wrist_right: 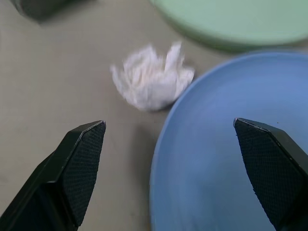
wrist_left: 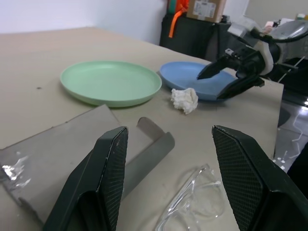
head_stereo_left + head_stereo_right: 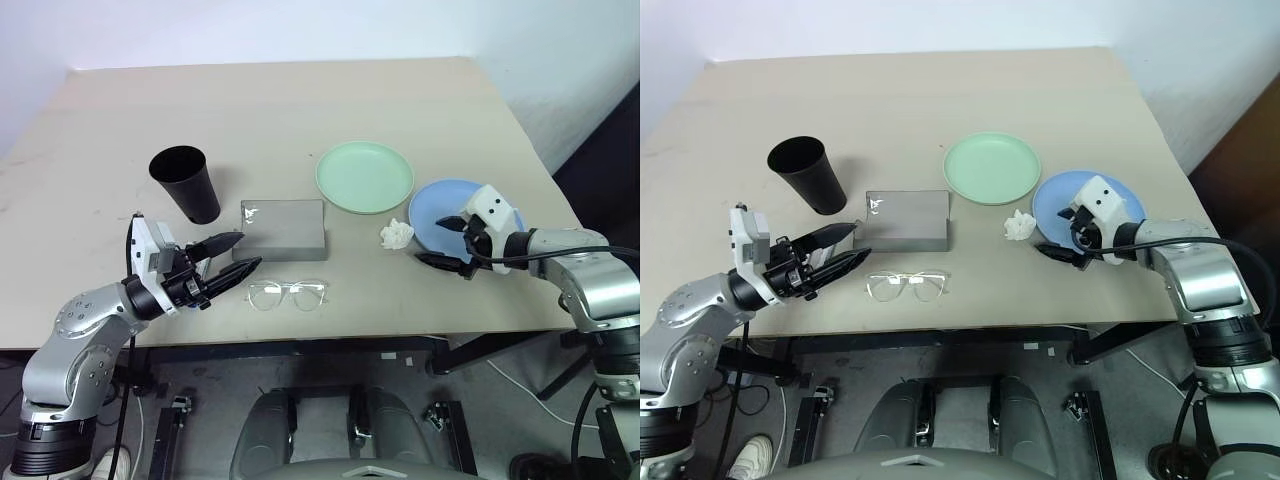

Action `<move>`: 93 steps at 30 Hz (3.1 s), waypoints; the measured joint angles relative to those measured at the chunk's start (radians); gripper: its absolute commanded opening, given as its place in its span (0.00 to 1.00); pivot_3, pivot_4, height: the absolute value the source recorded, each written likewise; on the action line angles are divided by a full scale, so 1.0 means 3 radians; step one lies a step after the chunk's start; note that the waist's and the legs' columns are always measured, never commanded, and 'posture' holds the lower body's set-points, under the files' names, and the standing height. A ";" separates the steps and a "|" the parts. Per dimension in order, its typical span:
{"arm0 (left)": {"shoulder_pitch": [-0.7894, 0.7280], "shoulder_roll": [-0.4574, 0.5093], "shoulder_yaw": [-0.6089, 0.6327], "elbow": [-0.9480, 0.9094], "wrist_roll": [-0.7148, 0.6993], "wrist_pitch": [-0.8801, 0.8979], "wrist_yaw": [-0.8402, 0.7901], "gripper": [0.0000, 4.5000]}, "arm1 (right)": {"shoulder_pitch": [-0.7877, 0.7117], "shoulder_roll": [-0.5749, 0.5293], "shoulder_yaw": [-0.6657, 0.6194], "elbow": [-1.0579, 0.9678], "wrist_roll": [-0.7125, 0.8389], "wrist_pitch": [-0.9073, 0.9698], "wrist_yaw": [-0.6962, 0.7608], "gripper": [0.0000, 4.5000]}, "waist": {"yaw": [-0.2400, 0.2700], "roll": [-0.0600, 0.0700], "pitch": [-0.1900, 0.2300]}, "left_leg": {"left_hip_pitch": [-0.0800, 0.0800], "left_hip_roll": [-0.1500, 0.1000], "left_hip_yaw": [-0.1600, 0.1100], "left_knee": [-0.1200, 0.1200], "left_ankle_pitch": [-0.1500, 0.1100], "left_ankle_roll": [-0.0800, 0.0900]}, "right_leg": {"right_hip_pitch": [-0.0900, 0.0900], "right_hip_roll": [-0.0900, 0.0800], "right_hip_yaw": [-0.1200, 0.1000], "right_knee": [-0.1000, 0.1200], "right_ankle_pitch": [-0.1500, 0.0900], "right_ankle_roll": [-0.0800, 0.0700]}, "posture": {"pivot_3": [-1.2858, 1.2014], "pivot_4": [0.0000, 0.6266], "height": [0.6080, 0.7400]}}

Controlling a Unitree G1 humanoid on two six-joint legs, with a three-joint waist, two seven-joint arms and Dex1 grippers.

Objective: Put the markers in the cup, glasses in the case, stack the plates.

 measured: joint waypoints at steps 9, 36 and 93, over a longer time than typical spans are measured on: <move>0.0090 -0.0067 -0.0001 0.0264 0.0180 -0.0315 -0.0179 0.65 | -0.0183 0.0010 0.0213 0.0198 -0.0317 0.0102 -0.0045 0.71 | -0.0001 -0.0004 -0.0003 | 0.0002 0.0000 0.0001 0.0000 0.0000 0.0000 | 0.0001 0.0000 0.0001 0.0001 0.0000 -0.0001 | 0.52 0.24 0.92; -0.0176 -0.0152 -0.0065 0.0980 0.0357 -0.0781 -0.0516 0.65 | -0.0946 0.0042 0.0026 0.0474 -0.0546 -0.0073 -0.0333 0.00 | -0.0095 -0.0023 -0.0014 | -0.0012 0.0001 0.0016 0.0032 -0.0001 0.0003 | -0.0012 0.0006 0.0025 -0.0002 0.0029 -0.0001 | 0.52 0.24 0.92; -0.0087 -0.0213 -0.0100 0.0640 0.0431 -0.0667 -0.0186 0.65 | -0.2305 0.1769 0.0616 0.2514 -0.1473 -0.1208 0.0006 0.99 | -0.0169 -0.0021 -0.0013 | -0.0006 0.0019 0.0017 0.0023 -0.0001 0.0004 | -0.0017 0.0027 0.0032 0.0003 0.0041 -0.0018 | 0.52 0.24 0.92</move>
